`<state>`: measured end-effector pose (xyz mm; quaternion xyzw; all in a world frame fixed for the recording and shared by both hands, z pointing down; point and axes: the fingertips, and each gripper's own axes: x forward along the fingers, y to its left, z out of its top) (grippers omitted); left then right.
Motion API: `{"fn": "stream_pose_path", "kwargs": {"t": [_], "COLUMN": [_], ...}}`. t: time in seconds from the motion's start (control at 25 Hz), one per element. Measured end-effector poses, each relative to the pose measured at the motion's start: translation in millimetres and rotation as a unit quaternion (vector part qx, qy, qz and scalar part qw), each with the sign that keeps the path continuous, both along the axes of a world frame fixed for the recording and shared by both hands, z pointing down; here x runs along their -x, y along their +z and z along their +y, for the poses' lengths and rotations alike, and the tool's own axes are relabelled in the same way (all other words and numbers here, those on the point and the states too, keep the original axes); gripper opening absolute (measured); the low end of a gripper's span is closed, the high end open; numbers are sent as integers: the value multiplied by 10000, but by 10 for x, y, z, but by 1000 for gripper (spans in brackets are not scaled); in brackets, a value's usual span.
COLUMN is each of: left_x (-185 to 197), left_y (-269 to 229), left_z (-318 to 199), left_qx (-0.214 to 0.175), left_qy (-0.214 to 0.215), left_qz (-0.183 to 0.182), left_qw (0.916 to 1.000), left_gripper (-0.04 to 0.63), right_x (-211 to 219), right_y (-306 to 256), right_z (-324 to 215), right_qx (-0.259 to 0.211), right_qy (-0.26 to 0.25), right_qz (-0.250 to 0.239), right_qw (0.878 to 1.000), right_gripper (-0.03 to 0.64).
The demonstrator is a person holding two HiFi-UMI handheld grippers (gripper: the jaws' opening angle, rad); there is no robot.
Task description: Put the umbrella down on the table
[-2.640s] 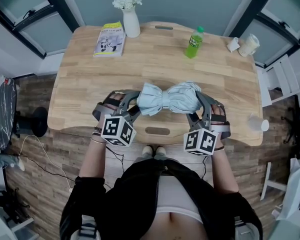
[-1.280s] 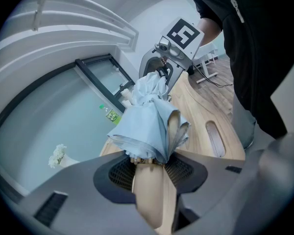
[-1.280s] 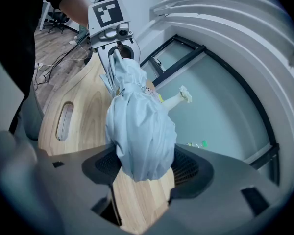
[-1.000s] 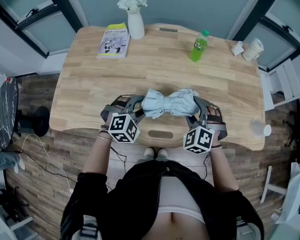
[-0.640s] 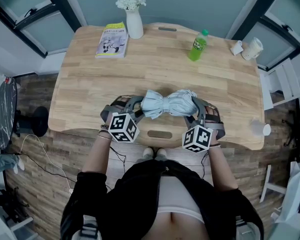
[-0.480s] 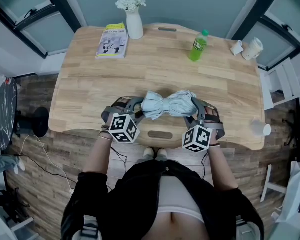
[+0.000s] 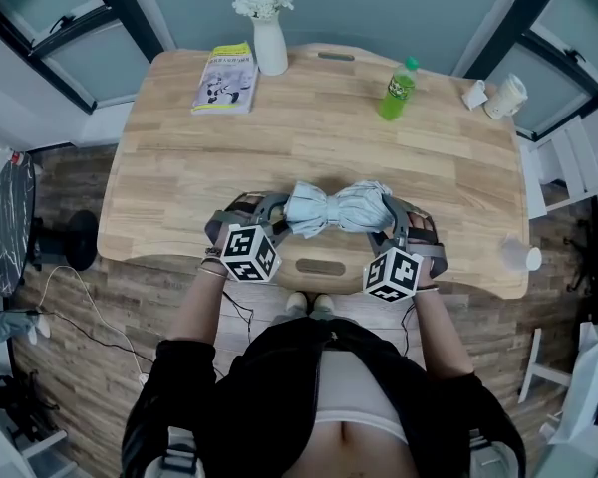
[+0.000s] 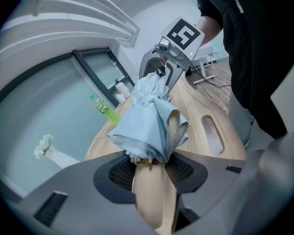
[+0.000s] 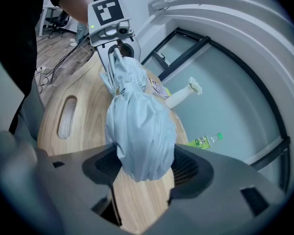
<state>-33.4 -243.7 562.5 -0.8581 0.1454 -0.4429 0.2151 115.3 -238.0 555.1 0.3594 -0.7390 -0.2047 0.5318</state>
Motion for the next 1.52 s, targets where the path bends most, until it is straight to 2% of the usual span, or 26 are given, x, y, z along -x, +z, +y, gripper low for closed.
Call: {"fn": "stream_pose_path", "kwargs": {"t": [1.52], "left_x": [39], "left_y": [456], "left_z": [-14], "left_qx": [477], "left_qy": [-108], "left_qz": [-145], "left_qw": [9987], "left_gripper": [175], "right_x": [38], "right_y": [490], "right_z": [-45], "right_qx": [518], "right_qy": [-37], "right_qz": [31], "right_qw": [9986], "right_gripper": [308]}}
